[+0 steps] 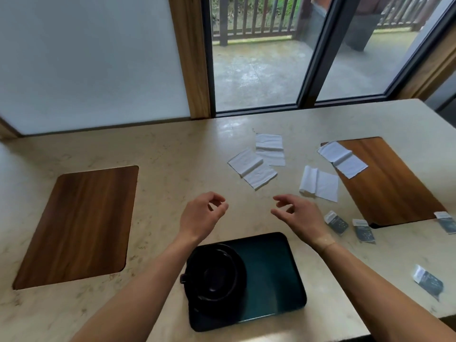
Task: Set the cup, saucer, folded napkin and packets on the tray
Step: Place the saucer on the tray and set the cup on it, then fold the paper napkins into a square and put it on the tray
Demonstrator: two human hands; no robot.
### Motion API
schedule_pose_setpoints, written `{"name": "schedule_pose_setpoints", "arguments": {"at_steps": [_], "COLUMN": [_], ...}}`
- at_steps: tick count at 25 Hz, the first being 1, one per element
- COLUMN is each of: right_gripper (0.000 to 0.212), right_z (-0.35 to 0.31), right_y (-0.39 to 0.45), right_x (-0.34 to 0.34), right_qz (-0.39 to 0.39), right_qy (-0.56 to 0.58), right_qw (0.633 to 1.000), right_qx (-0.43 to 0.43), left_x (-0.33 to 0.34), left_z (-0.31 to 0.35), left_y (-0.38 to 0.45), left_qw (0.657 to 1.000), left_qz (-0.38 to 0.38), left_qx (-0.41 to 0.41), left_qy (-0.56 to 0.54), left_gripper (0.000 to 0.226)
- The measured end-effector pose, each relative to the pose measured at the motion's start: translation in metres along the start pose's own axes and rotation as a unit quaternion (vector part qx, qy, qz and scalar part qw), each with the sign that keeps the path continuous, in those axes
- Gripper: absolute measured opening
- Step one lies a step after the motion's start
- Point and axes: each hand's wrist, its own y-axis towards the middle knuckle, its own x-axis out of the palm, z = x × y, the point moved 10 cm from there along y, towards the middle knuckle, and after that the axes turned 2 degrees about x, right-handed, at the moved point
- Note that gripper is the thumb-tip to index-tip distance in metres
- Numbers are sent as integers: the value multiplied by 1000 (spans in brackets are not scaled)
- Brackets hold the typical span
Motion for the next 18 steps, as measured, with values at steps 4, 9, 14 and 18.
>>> {"name": "schedule_pose_setpoints", "arguments": {"at_steps": [4,9,14,18], "right_gripper": [33,27,24,21], "right_z": [28,51,63,60], "right_y": [48,115,171,218], "right_x": [-26,-40,-17,16], "right_qz": [5,-29,-78,-87], "right_qy": [-17,-17,-39,-61], "right_qw": [1000,998,993,989], "right_qx": [-17,-49,-76,-100], "left_x": [37,71,86,104], "left_z": [18,20,2,-15], "left_y": [39,76,108,142], "left_qw": [1000,995,985,981], "left_qz": [8,38,63,60], "left_qx": [-19,-74,-131,-128], "left_qy": [13,50,88,133], "left_gripper": [12,13,14,20]}}
